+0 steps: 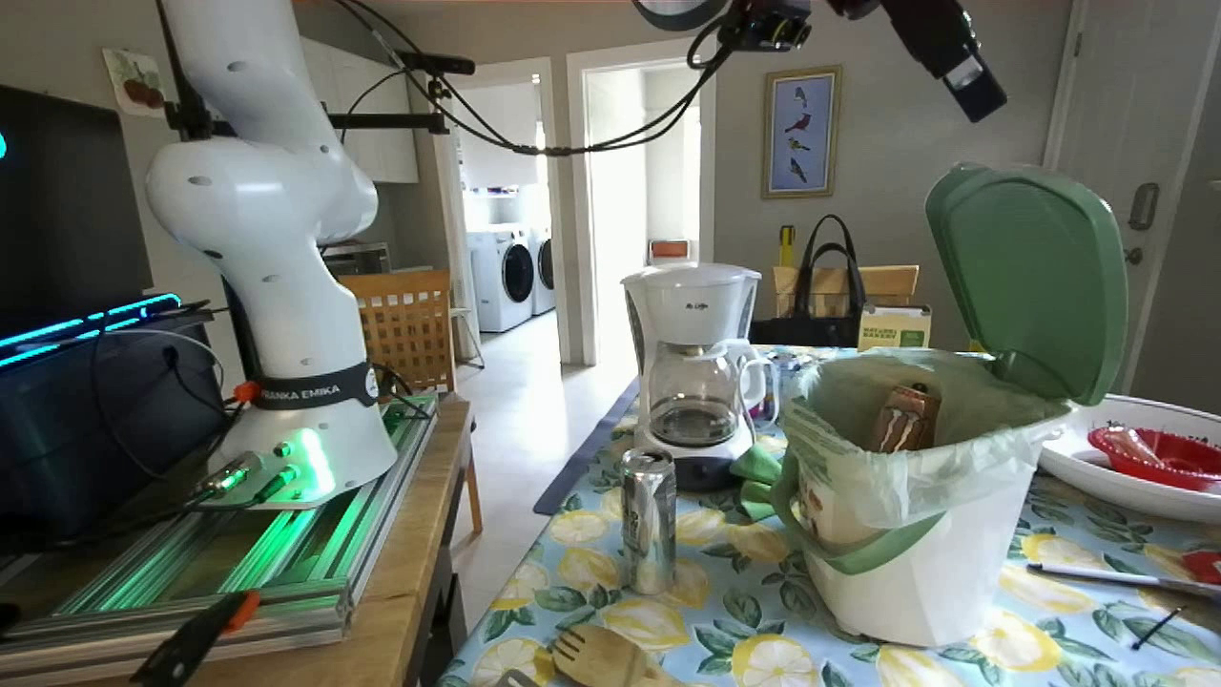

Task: Throw the orange can into the bin, then close the bin

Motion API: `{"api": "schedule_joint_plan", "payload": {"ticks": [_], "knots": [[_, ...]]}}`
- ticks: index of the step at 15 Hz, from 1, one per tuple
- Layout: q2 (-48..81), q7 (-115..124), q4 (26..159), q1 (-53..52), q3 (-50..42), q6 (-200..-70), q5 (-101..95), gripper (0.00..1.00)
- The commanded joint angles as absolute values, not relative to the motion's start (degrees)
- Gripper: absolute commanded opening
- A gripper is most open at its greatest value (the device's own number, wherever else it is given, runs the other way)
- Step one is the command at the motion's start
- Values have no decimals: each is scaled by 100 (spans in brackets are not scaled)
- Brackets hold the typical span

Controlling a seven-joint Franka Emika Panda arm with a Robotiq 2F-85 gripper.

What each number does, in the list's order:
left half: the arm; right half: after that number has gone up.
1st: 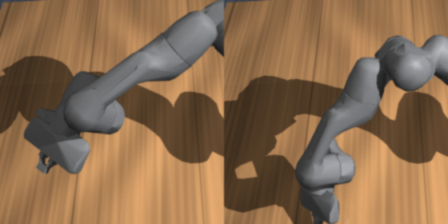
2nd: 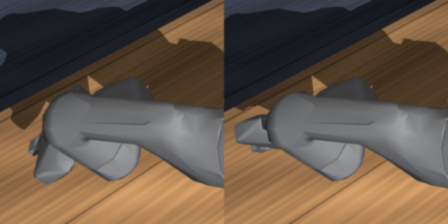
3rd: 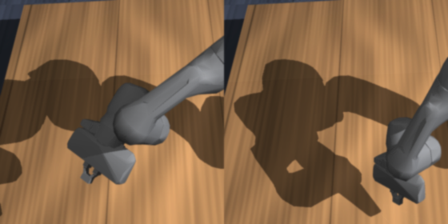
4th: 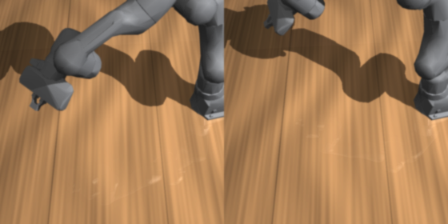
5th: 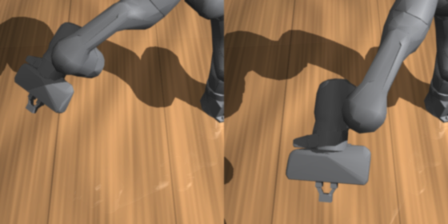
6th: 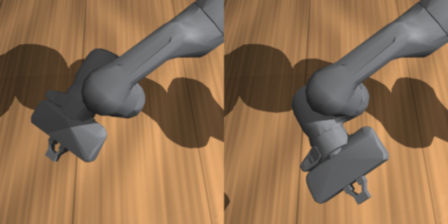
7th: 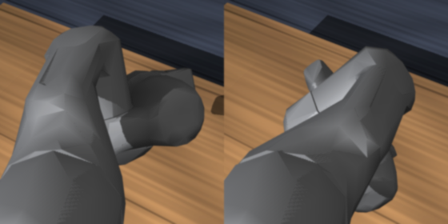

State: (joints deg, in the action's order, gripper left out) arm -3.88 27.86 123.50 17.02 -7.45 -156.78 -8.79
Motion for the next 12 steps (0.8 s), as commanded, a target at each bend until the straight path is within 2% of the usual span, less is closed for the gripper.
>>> {"api": "schedule_joint_plan", "payload": {"ticks": [1, 8, 12], "knots": [[-8, 2659, 12076, 1736, -748, -16047, -1304, 100], [506, 1968, 11980, 1735, -738, -17105, -1285, 100], [705, 1559, 11930, 1773, -612, -17260, -941, 100]]}}
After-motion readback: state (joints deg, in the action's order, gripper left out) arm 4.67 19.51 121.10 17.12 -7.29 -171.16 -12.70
